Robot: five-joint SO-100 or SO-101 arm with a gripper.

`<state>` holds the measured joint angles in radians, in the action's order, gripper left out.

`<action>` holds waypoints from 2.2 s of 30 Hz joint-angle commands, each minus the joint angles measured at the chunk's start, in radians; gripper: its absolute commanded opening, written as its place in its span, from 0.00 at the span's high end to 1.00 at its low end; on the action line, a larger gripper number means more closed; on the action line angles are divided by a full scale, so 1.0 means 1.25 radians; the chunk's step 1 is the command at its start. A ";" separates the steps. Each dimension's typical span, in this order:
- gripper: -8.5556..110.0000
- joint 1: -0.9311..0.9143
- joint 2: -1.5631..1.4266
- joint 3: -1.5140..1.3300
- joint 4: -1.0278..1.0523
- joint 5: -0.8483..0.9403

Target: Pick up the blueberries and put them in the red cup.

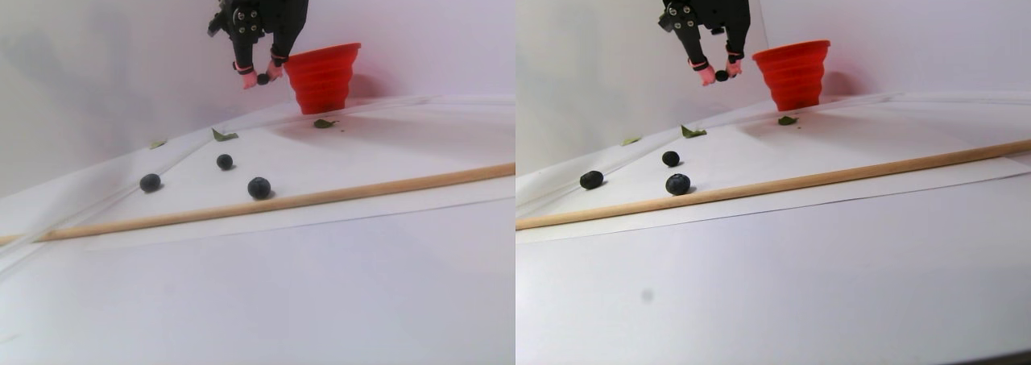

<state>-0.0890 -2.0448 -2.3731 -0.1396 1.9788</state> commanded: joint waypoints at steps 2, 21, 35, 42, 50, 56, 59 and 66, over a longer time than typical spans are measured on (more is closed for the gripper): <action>0.82 -0.005 -0.101 0.049 0.001 -0.004; 0.82 -0.043 -0.145 0.117 0.001 -0.028; 0.82 -0.087 -0.086 0.205 0.000 -0.045; 0.82 -0.110 -0.044 0.252 -0.001 -0.054; 0.82 -0.133 0.010 0.304 -0.011 -0.064; 0.82 -0.148 0.052 0.349 -0.017 -0.069; 0.82 -0.155 0.067 0.364 -0.025 -0.072; 0.81 -0.164 0.092 0.387 -0.039 -0.076</action>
<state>-0.2869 -1.8960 -1.9880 -0.1549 1.8899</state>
